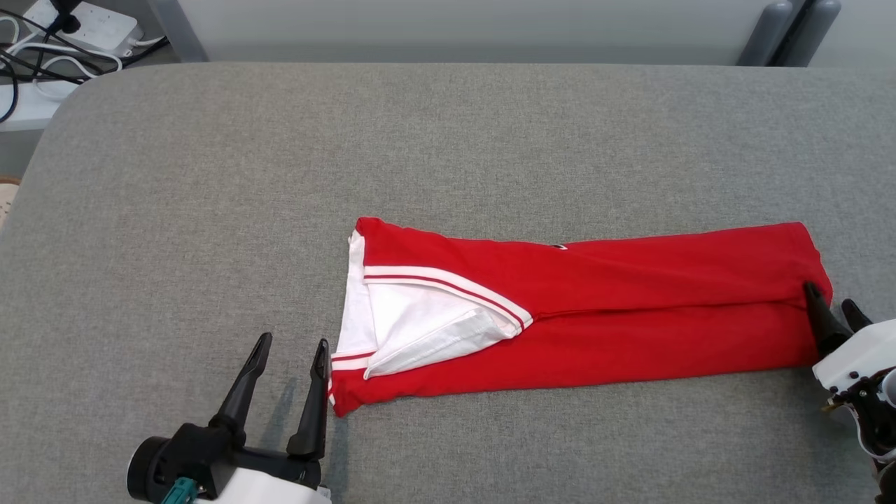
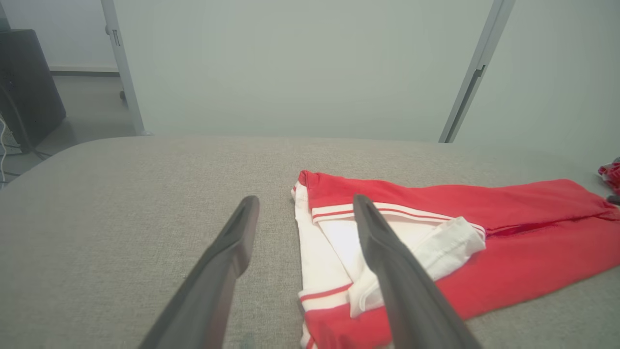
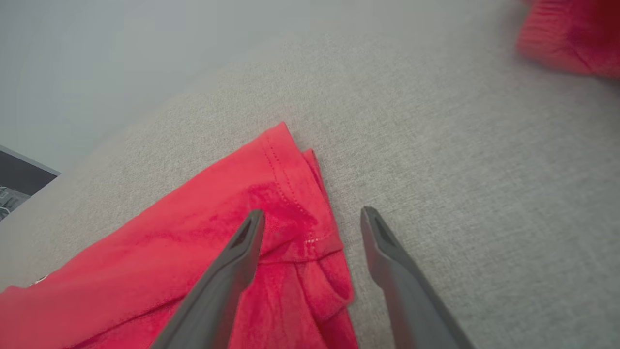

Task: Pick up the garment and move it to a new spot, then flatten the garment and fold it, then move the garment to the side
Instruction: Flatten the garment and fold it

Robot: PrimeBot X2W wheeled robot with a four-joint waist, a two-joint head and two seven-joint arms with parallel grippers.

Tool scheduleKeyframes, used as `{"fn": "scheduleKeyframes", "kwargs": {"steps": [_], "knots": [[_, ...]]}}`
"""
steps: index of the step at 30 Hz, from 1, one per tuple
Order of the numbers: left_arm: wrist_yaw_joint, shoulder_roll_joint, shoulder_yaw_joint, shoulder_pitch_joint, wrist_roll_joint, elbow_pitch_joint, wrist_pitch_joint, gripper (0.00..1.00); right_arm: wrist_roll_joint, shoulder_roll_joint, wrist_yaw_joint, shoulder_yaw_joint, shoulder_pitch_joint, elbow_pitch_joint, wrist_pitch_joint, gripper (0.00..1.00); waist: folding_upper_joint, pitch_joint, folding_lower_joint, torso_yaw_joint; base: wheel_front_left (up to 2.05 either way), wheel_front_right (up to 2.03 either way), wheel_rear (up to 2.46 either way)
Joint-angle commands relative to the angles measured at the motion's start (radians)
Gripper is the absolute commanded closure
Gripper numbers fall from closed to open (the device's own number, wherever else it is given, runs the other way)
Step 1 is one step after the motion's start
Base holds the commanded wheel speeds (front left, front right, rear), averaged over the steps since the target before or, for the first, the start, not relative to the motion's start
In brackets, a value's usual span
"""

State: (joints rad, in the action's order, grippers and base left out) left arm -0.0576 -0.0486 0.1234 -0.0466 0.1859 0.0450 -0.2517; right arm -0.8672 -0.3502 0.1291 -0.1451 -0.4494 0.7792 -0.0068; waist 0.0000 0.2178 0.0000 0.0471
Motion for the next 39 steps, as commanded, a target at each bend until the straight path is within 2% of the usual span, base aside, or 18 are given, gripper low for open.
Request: {"fn": "scheduleKeyframes", "kwargs": {"steps": [1, 11, 12, 13, 14, 15, 23, 28, 35, 39], "knots": [[0.001, -0.002, -0.025, 0.048, -0.005, -0.023, -0.010, 0.00, -0.008, -0.020, 0.002, -0.024, -0.016, 0.001, 0.009, 0.00, 0.0000, 0.005, 0.0000, 0.002, 0.00, 0.00, 0.00], [0.001, -0.002, -0.020, 0.060, -0.006, -0.015, -0.010, 0.00, -0.087, -0.001, 0.002, -0.081, -0.049, 0.072, 0.046, 0.00, 0.0000, 0.012, 0.0000, 0.006, 0.00, 0.00, 0.00], [0.001, -0.002, -0.020, 0.060, -0.006, -0.015, -0.010, 0.00, -0.096, -0.001, 0.002, -0.087, -0.049, 0.075, 0.049, 0.33, 0.0000, 0.012, 0.0000, 0.007, 0.00, 0.00, 0.00], [0.000, -0.002, -0.019, 0.060, -0.006, -0.014, -0.010, 0.00, -0.105, -0.003, 0.002, -0.092, -0.049, 0.078, 0.051, 0.60, 0.0000, 0.012, 0.0000, 0.008, 0.00, 0.00, 0.00], [0.000, -0.002, -0.019, 0.061, -0.006, -0.014, -0.010, 0.00, -0.116, -0.004, 0.002, -0.096, -0.049, 0.081, 0.055, 0.74, 0.0000, 0.012, 0.0000, 0.009, 0.00, 0.00, 0.00], [0.000, -0.002, -0.019, 0.061, -0.006, -0.015, -0.010, 0.00, -0.124, -0.006, 0.002, -0.102, -0.050, 0.082, 0.055, 0.98, 0.0000, 0.013, 0.0000, 0.009, 0.00, 0.00, 0.00], [0.000, -0.002, -0.016, 0.062, -0.005, -0.010, -0.010, 0.00, -0.166, -0.030, 0.002, -0.155, -0.045, 0.078, 0.039, 1.00, 0.0000, 0.010, 0.0000, 0.007, 0.00, 0.00, 0.00], [0.002, -0.002, -0.013, 0.058, -0.001, -0.003, -0.010, 0.00, -0.176, -0.073, 0.002, -0.167, -0.030, 0.071, -0.020, 1.00, 0.0000, -0.003, 0.0000, -0.006, 0.00, 0.00, 0.00], [0.001, -0.002, -0.010, 0.058, 0.000, 0.003, -0.010, 0.00, -0.205, -0.123, 0.002, -0.168, -0.014, 0.071, -0.043, 1.00, 0.0000, -0.018, 0.0000, -0.019, 0.00, 0.00, 0.00], [0.000, -0.002, -0.007, 0.062, 0.002, 0.007, -0.010, 0.00, -0.242, -0.126, 0.002, -0.190, -0.007, 0.006, -0.032, 1.00, 0.0000, -0.026, 0.0000, -0.023, 0.00, 0.00, 0.00]]}}
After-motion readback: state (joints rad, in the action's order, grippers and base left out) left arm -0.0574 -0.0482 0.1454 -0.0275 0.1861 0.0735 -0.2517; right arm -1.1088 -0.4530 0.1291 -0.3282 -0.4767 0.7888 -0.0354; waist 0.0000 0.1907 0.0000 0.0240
